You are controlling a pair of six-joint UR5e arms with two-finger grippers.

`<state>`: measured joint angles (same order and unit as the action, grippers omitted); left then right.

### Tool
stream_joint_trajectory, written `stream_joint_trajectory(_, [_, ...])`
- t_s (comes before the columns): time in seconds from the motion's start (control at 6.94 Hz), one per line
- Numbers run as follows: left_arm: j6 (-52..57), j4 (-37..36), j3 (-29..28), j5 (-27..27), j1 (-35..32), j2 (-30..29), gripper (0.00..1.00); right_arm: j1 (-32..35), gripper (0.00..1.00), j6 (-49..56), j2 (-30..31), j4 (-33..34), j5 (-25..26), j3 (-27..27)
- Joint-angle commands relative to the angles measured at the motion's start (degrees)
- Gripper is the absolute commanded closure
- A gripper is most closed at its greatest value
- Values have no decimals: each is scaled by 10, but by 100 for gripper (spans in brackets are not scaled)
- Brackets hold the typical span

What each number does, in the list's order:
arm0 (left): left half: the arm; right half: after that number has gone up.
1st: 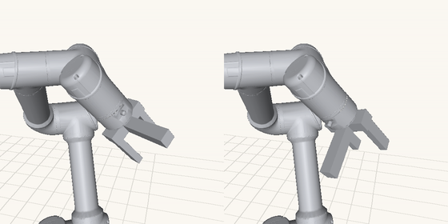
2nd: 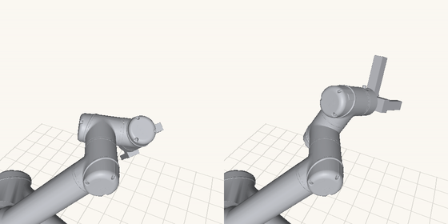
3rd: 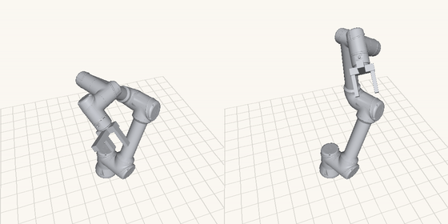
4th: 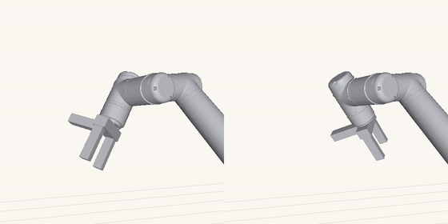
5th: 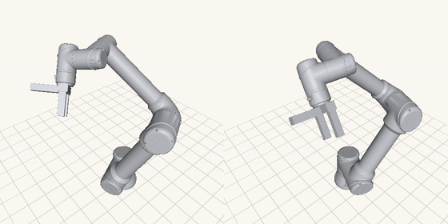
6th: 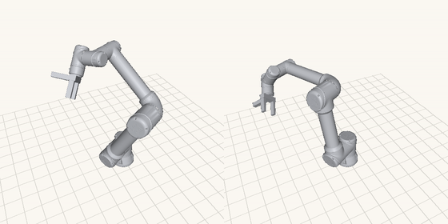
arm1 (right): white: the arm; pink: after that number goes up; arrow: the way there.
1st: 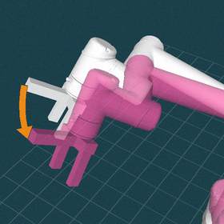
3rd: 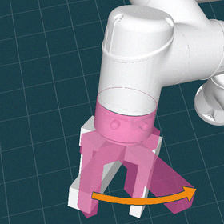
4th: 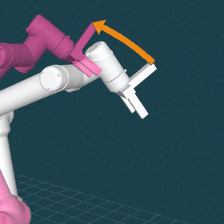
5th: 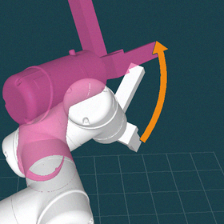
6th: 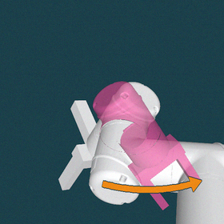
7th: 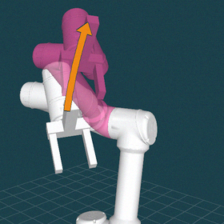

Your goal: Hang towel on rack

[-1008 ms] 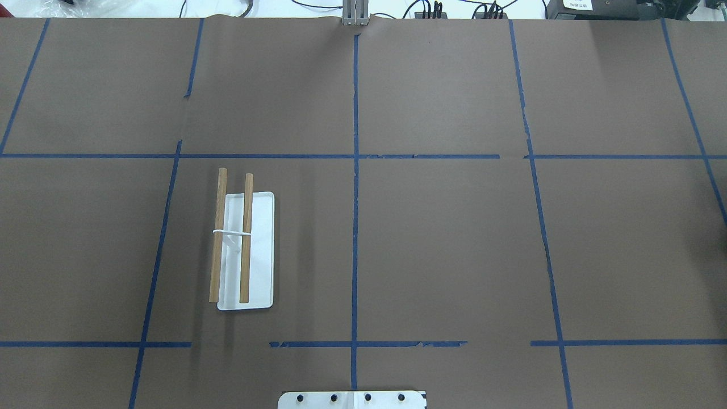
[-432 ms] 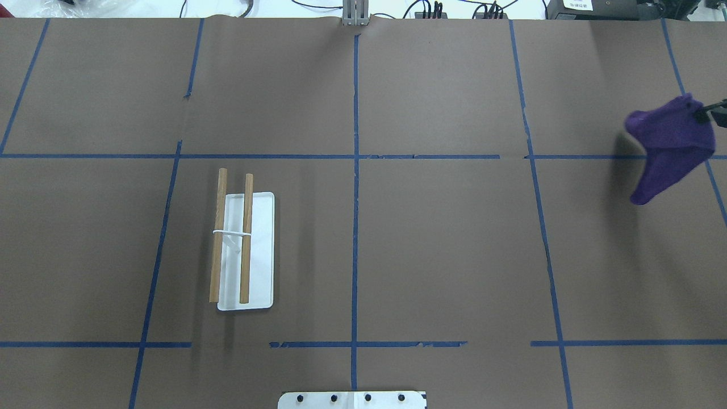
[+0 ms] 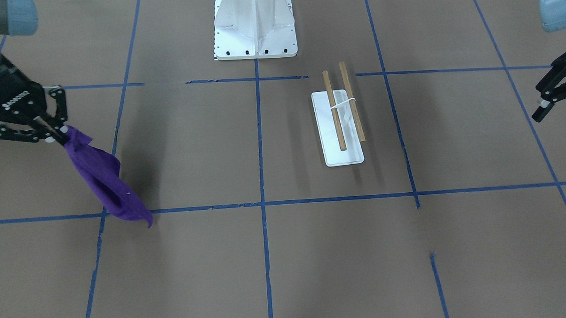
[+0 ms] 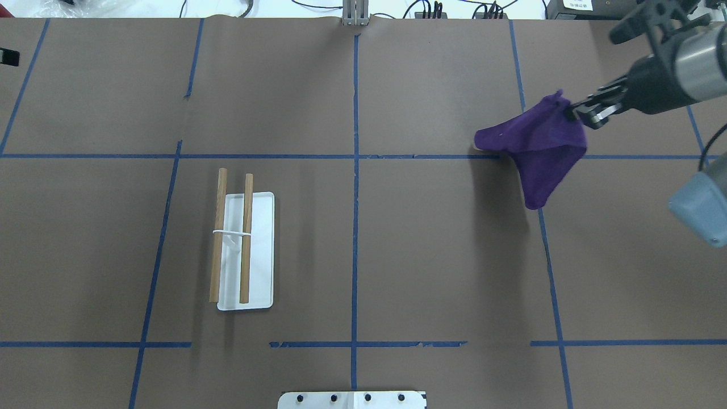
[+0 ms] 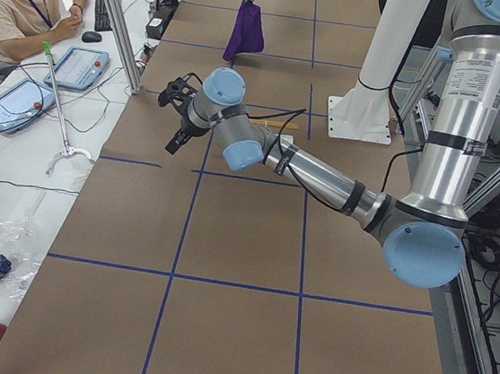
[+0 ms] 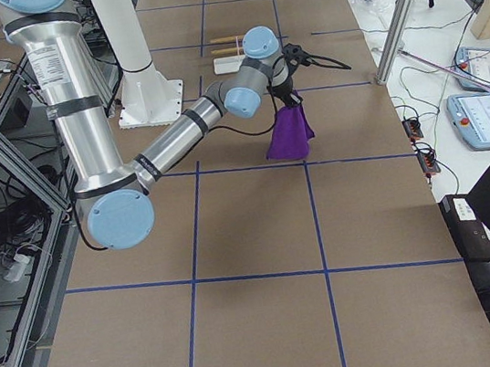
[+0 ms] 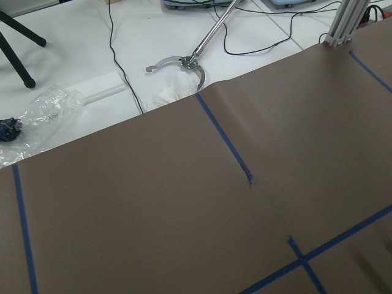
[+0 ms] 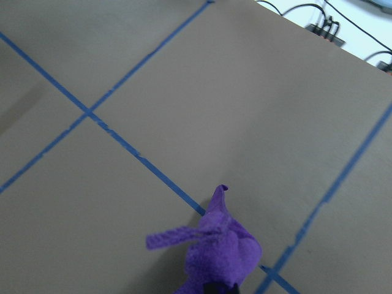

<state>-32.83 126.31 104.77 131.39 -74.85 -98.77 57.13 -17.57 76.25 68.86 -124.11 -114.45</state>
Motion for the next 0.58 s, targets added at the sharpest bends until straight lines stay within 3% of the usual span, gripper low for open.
stream_joint_trajectory(0.0, [-230, -2, 2, -4, 81, -69, 0, -88, 100, -13, -82, 2, 65, -4])
stream_joint_trajectory(0.14, [-364, -2, 2, -35, 128, -104, 7, -116, 100, -32, -103, 2, 107, -3])
stream_joint_trajectory(0.29, [-494, -3, -8, -79, 188, -140, 20, -121, 100, -33, -122, 2, 110, -4])
stream_joint_trajectory(0.43, [-589, -27, -15, -127, 247, -181, 21, -135, 100, -40, -139, 1, 132, -10])
